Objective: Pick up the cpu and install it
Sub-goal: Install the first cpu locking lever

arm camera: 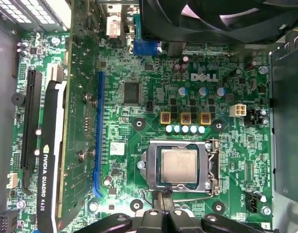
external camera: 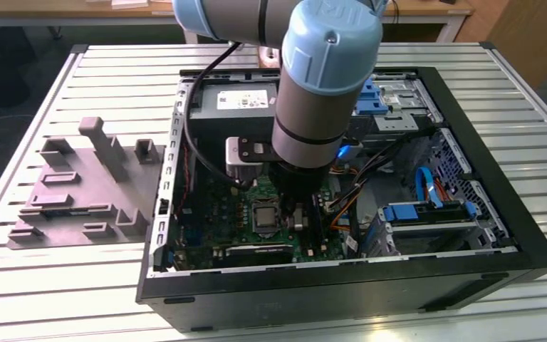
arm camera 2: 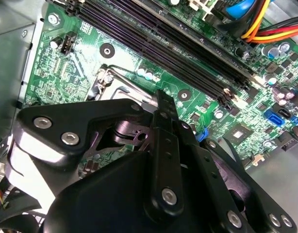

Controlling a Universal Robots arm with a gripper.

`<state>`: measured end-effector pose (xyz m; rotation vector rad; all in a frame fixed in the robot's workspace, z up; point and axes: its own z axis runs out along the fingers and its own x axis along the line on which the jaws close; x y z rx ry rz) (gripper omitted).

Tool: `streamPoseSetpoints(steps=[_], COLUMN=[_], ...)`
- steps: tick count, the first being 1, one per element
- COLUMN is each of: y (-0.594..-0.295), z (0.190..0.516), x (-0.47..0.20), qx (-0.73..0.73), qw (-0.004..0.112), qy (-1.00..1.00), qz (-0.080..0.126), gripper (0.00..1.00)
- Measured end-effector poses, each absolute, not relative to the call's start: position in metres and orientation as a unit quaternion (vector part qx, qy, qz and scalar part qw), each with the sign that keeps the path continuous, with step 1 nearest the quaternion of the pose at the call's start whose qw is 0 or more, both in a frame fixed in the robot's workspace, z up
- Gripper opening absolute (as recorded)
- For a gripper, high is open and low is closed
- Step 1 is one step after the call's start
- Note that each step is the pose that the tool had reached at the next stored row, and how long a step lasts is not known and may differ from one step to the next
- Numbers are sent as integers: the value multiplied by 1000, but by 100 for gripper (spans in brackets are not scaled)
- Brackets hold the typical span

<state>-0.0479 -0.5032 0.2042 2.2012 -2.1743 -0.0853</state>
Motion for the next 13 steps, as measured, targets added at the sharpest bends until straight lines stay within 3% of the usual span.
streamPoseSetpoints(steps=[13], y=[-505], z=[198], x=[-48], qx=[713], qw=[23], qy=[-700], qz=[-27], gripper=[11])
